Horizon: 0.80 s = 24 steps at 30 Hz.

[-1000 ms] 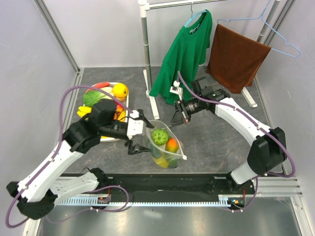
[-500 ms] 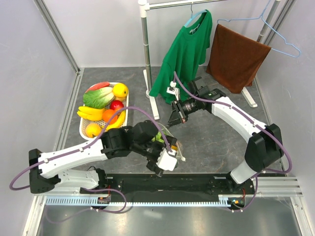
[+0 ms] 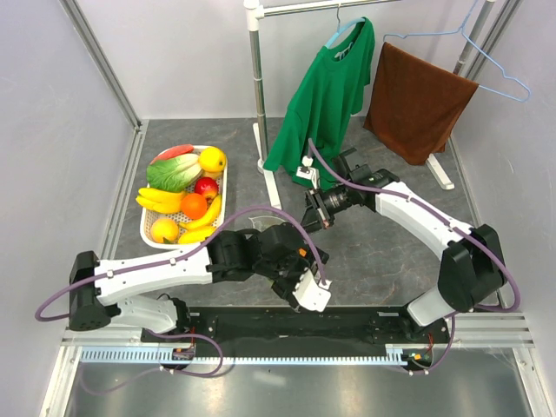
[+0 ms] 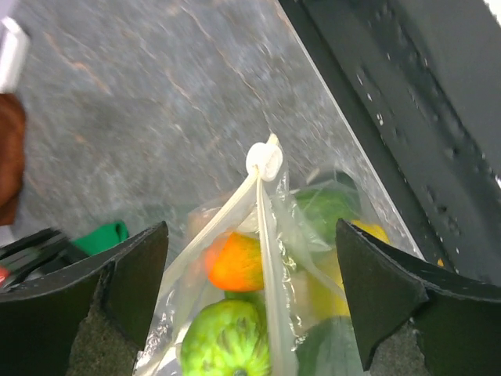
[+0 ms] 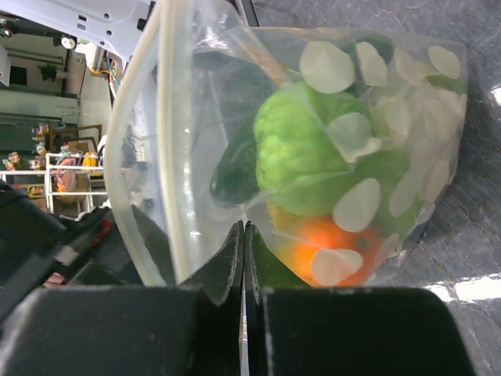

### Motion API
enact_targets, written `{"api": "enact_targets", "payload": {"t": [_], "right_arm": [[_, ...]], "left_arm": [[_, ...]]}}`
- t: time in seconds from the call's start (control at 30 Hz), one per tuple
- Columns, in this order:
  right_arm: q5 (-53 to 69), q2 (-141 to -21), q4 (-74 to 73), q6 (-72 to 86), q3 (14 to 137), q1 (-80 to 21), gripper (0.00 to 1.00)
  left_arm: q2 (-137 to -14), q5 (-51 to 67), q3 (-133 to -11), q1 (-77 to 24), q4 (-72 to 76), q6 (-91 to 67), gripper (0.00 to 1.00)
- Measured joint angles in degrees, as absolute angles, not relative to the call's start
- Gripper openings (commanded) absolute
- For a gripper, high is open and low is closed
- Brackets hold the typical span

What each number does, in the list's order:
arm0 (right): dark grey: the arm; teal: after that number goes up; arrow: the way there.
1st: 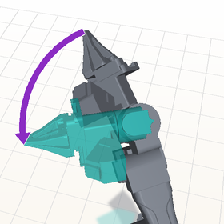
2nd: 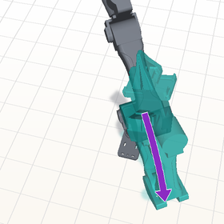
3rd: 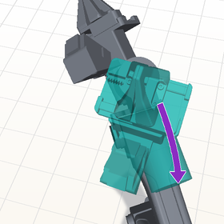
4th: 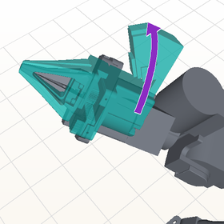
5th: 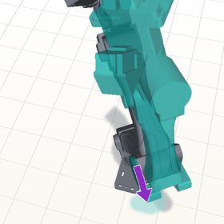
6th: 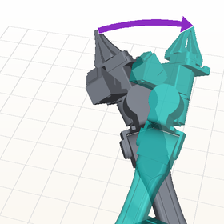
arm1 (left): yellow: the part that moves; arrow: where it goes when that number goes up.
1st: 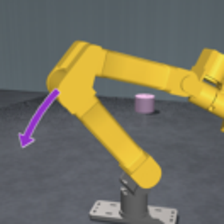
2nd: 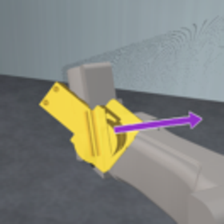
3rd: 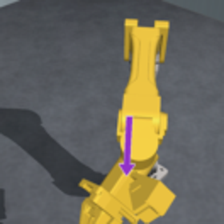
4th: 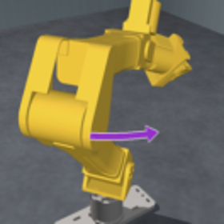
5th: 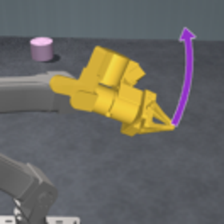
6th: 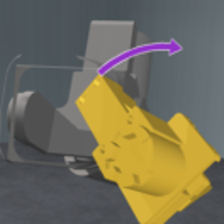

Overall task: Place the food in the zip-top bag and seal the zipper
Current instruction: Zip the zipper food storage bag at the center of the board.

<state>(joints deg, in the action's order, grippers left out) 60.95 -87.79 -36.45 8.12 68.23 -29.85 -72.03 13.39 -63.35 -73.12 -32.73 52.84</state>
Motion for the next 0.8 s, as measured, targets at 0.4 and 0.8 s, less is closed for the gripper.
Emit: {"api": "enact_targets", "payload": {"t": [0.4,0.8], "right_arm": [[60.69,-86.17,-33.19,11.75,66.76,-32.73,0.00],[56.75,-82.30,-36.27,4.40,72.14,-19.05,0.29]], "left_arm": [[-73.54,10.44,-65.01,-73.25,-37.69,55.35,0.20],[-67.57,5.34,-63.44,-71.59,-34.02,39.38,0.02]]}}
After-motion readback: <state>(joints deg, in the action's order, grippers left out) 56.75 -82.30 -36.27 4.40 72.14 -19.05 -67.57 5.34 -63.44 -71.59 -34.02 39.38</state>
